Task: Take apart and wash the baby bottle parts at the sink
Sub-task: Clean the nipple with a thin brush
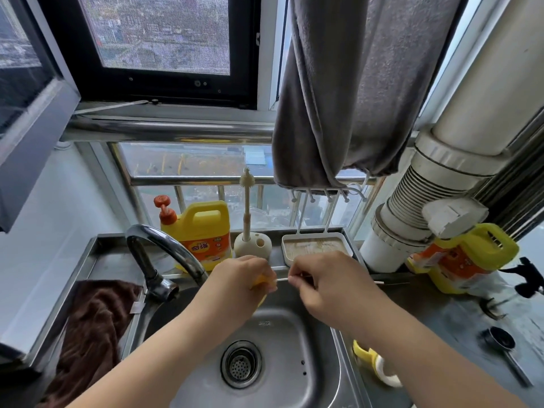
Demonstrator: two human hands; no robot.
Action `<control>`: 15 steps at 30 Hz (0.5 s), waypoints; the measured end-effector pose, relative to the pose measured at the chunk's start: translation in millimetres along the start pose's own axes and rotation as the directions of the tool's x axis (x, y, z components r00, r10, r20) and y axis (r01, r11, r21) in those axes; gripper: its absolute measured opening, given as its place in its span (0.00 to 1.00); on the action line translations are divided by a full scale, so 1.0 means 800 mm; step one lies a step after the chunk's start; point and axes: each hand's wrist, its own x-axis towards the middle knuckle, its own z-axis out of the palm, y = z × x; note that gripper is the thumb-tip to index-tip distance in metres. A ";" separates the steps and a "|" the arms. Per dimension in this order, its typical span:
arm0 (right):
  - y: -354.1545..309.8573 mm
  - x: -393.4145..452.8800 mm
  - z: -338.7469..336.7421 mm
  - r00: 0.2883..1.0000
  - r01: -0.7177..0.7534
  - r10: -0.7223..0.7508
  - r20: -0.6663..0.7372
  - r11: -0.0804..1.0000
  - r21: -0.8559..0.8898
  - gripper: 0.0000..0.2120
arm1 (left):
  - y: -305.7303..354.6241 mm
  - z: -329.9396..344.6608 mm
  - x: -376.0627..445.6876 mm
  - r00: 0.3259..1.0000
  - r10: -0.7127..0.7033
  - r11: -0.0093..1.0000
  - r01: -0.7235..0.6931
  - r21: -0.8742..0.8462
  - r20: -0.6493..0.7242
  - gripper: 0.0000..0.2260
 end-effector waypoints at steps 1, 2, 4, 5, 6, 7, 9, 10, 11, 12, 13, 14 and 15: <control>-0.003 0.000 0.003 1.000 0.007 -0.007 0.003 1.000 -0.008 0.08 | 0.003 0.001 0.001 1.000 0.024 1.000 -0.024 -0.003 0.013 0.02; -0.005 0.000 0.006 1.000 0.010 -0.010 0.013 1.000 -0.019 0.08 | 0.004 0.002 0.001 0.999 0.038 0.999 -0.038 -0.002 0.024 0.02; -0.003 -0.002 0.004 1.000 0.006 -0.005 0.026 1.000 -0.015 0.07 | 0.000 0.000 0.001 0.999 0.021 1.000 -0.021 0.004 0.025 0.02; 0.000 -0.002 0.001 1.000 -0.001 0.001 0.026 1.000 -0.003 0.07 | -0.004 -0.002 0.000 1.000 0.008 1.000 -0.008 -0.001 0.015 0.03; 0.002 -0.002 -0.001 1.000 -0.009 0.008 0.024 1.000 0.007 0.07 | -0.007 -0.003 -0.001 1.000 0.004 1.000 -0.004 -0.007 0.004 0.04; 0.004 -0.001 -0.002 1.000 -0.012 0.012 0.018 1.000 0.010 0.07 | -0.007 -0.002 -0.001 1.000 0.010 1.000 -0.010 -0.009 -0.002 0.05; 0.001 0.000 0.001 1.000 -0.012 0.011 0.005 1.000 0.017 0.07 | -0.001 -0.001 -0.001 1.000 0.027 0.999 -0.027 -0.017 -0.001 0.05; -0.002 0.000 0.003 1.000 -0.011 0.011 0.008 1.000 0.018 0.07 | 0.002 0.000 0.000 0.999 0.036 0.999 -0.036 -0.023 0.006 0.04; -0.004 -0.001 0.005 1.000 -0.009 0.009 0.017 1.000 0.015 0.07 | 0.003 0.001 0.000 0.999 0.044 0.999 -0.044 -0.022 0.012 0.04; -0.004 -0.002 0.005 1.000 -0.007 0.007 0.025 1.000 0.012 0.07 | 0.002 0.000 0.001 0.999 0.046 0.999 -0.045 -0.016 0.013 0.04; -0.003 -0.003 0.002 1.000 -0.005 0.005 0.030 1.000 0.011 0.07 | 0.000 -0.001 0.001 0.999 0.033 0.999 -0.033 -0.012 0.009 0.04; -0.001 -0.004 -0.001 1.000 -0.005 0.005 0.028 1.000 0.014 0.07 | -0.004 -0.002 0.000 1.000 0.011 1.000 -0.011 -0.016 0.002 0.04; 0.002 -0.003 -0.003 1.000 -0.007 0.006 0.022 1.000 0.017 0.07 | -0.006 -0.004 0.000 1.000 -0.011 1.000 0.010 -0.022 -0.005 0.04</control>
